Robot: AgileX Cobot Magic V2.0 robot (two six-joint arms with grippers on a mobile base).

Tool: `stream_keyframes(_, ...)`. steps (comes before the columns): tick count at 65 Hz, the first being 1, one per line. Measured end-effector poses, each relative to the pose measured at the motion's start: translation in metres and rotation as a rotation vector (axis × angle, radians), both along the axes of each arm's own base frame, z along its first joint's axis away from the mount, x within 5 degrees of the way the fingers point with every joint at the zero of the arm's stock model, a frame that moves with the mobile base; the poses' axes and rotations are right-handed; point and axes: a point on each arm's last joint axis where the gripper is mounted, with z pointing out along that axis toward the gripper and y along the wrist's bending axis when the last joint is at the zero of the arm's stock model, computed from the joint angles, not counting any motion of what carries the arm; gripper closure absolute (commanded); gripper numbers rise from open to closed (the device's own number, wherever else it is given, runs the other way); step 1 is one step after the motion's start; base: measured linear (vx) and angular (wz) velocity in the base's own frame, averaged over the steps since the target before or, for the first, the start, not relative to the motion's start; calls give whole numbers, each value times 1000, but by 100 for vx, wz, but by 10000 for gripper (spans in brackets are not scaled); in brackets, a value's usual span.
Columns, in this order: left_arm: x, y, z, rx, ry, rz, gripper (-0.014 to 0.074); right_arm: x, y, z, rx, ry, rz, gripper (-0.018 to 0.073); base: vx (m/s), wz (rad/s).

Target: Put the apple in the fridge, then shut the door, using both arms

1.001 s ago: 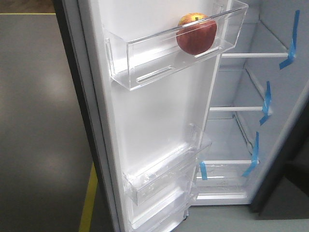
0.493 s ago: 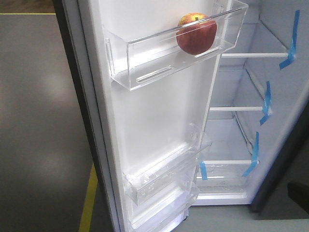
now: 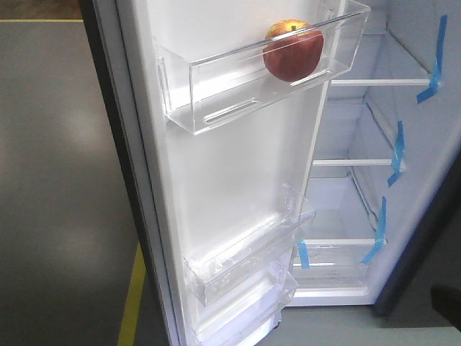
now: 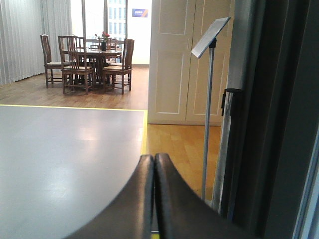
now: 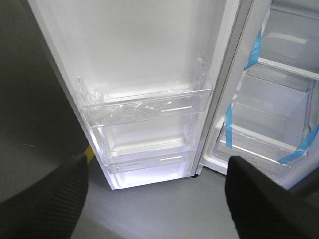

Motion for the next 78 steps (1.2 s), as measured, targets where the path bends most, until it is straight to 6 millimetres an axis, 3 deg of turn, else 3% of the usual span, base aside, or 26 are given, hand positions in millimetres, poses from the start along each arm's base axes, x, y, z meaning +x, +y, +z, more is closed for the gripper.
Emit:
stream_keyframes(31, -1, 0, 7, 3, -83, -2, 602, -54, -20, -14, 30, -52, 0, 62, 0, 0)
stream_keyframes(60, -1, 0, 11, -83, -98, -11, 602, -68, -25, -26, -21, 67, 7, 62, 0, 0)
stream_keyframes(66, -4, 0, 24, -85, -83, -8, 602, -69, -25, -26, -23, 72, 7, 62, 0, 0)
stream_keyframes(78, -5, 0, 72, -86, -66, -5, 602, -69, -25, -26, -23, 74, 7, 62, 0, 0)
